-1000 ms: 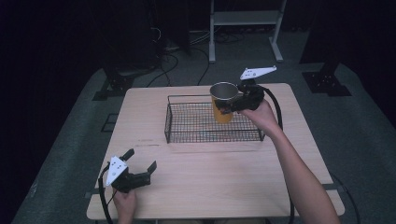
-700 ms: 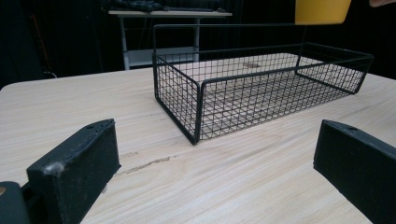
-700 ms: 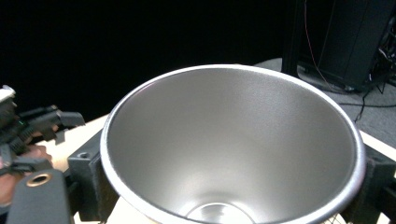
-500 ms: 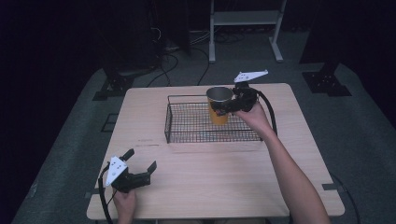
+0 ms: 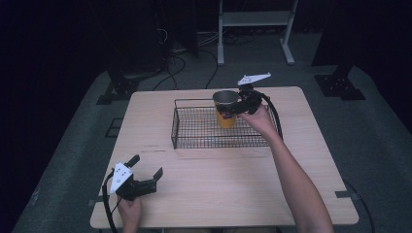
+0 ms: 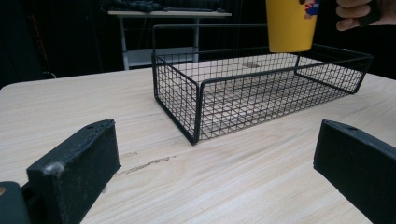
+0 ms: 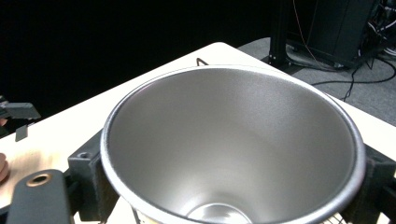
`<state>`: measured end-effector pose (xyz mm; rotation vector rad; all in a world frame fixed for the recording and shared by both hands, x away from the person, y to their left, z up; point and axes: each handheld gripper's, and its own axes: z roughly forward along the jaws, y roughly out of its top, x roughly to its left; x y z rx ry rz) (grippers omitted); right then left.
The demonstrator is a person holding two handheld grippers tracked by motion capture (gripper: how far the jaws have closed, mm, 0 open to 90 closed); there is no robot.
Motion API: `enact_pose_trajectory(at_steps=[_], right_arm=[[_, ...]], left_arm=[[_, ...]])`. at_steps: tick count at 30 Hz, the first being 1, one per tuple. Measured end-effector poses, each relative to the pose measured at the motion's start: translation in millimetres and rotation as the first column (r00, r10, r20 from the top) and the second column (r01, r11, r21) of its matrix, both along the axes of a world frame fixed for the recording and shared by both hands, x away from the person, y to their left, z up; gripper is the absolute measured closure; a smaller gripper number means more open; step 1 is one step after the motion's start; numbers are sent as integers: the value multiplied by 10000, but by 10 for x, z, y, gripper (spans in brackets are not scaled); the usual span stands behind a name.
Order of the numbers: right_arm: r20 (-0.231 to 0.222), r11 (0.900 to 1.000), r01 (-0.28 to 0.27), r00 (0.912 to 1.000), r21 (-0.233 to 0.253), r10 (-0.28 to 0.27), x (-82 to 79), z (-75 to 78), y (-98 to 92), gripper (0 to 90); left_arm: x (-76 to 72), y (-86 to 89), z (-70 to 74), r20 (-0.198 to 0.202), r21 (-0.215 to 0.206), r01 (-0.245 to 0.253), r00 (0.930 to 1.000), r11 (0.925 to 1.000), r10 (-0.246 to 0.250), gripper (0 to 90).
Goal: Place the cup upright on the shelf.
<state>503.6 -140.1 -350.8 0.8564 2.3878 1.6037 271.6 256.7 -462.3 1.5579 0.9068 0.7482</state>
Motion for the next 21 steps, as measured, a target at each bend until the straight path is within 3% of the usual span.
enact_pose_trajectory(at_steps=[3, 6, 11, 21], right_arm=[[14, 9999, 49, 10000, 102, -49, 29, 6, 1, 121], [-41, 9999, 30, 10000, -102, -31, 65, -15, 22, 120], [-267, 9996, 43, 9996, -283, -51, 115, -114, 50, 120], [-148, 9988, -153, 9998, -471, 146, 167, -299, 117, 120]], left_arm=[[0, 2, 0, -11, -8, -10, 10000, 10000, 10, 0], [-2, 1, 0, 6, -11, -1, 10000, 10000, 1, 0], [-2, 0, -1, -1, -8, -4, 10000, 10000, 4, 0], [-1, 2, -1, -3, -25, -18, 10000, 10000, 18, 0]])
